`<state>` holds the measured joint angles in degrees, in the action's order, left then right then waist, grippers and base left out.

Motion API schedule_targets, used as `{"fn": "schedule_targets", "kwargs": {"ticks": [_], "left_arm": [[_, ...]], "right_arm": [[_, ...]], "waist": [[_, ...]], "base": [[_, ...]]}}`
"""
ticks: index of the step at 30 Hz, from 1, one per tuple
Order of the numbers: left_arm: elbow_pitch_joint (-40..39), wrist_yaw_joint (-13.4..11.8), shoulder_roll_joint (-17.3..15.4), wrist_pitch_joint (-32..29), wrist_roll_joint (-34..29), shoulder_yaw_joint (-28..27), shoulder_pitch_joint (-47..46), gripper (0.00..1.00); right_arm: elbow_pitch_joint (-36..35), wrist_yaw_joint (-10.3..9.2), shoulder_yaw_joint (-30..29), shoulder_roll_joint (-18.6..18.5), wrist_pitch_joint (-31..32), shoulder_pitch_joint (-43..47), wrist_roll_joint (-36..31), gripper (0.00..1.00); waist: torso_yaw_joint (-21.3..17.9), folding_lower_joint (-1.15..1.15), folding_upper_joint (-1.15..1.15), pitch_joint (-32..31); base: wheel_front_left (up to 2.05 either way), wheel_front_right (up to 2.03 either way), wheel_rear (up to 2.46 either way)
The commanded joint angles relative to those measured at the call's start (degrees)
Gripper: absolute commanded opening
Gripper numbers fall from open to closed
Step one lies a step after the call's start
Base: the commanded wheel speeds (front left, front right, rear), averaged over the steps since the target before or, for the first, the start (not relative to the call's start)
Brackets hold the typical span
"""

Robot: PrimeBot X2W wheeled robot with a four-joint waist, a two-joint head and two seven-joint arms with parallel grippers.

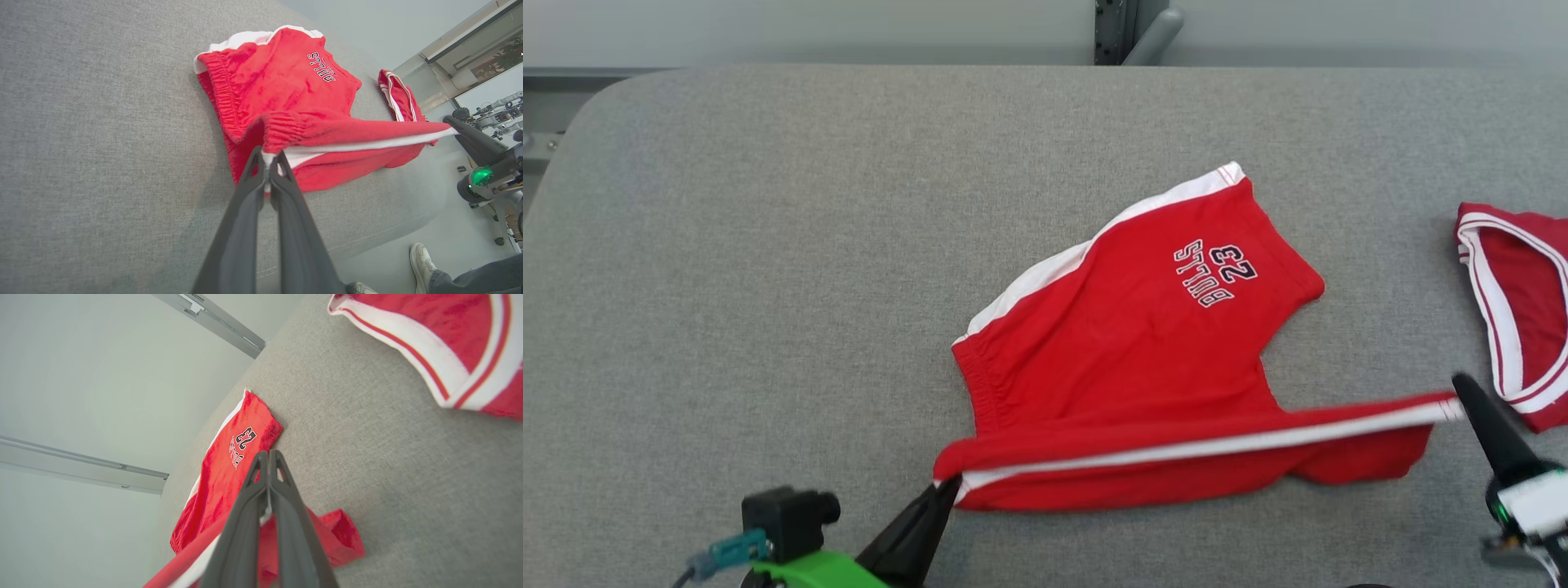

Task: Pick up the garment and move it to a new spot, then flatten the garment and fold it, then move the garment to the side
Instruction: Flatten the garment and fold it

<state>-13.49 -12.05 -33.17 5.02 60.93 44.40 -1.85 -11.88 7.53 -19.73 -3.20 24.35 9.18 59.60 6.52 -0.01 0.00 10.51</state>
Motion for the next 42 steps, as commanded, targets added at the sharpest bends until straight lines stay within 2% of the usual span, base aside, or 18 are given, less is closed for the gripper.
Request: {"fn": "schedule_targets", "kwargs": {"ticks": [1, 3, 8, 10, 14, 19, 26, 35, 42], "left_arm": [[0.6, 0.27, 1.11, -1.94, 1.37, -0.57, -3.26, 0.0], [2.21, 0.38, 2.14, -4.86, 2.38, -0.3, -6.6, 0.0], [7.64, -1.67, 6.47, -8.15, 3.57, -1.77, -14.41, 0.0], [9.89, -2.29, 7.21, -9.28, 2.38, -1.38, -17.34, 0.0], [13.41, -2.97, 9.89, -11.43, 2.62, -0.91, -21.38, 0.0], [17.69, -2.88, 12.5, -11.81, 3.03, -1.0, -24.2, 0.0], [22.68, -1.56, 15.29, -12.4, 4.2, -0.59, -26.3, 0.0], [28.5, 1.2, 19.08, -12.08, 4.76, -0.04, -29.67, 0.0], [32.03, 2.77, 20.87, -12.08, 4.84, 0.08, -31.95, 0.0]], "right_arm": [[2.72, -0.1, -0.21, -0.01, 1.98, -6.15, -2.79, 0.0], [6.57, -0.1, -0.55, 0.14, 4.15, -13.02, -6.87, 0.0], [19.09, -0.05, -0.79, 0.22, 5.44, -29.61, -14.2, 0.0], [24.18, -0.05, -0.76, 0.24, 5.57, -34.77, -17.01, 0.0], [32.14, -0.05, -0.42, 0.22, 5.04, -42.17, -23.59, 0.0], [39.37, -0.06, -0.13, 0.19, 4.01, -48.48, -28.79, 0.0], [45.83, -0.05, -1.69, 0.21, 2.79, -53.45, -34.86, 0.0], [49.89, -0.05, -8.46, 0.18, 1.71, -58.65, -45.22, 0.0], [52.13, -0.05, -8.65, 0.2, 1.06, -61.4, -47.96, 0.0]], "waist": [[-0.35, 0.01, 0.0, 3.73], [0.07, 0.01, 0.0, 4.62], [1.47, 0.01, 0.0, 6.49], [2.44, 0.01, 0.0, 6.69], [4.72, 0.01, 0.0, 6.23], [7.08, 0.01, 0.0, 5.43], [9.08, 0.01, 0.0, 5.31], [10.18, 0.01, 0.0, 7.54], [10.22, 0.01, 0.0, 8.55]], "base": [[0.0, 0.0, 0.0], [0.0, 0.0, 0.0], [0.0, 0.0, 0.0], [0.0, 0.0, 0.0], [0.0, 0.0, 0.0], [0.0, 0.0, 0.0], [0.0, 0.0, 0.0], [0.0, 0.0, 0.0], [0.0, 0.0, 0.0]]}}
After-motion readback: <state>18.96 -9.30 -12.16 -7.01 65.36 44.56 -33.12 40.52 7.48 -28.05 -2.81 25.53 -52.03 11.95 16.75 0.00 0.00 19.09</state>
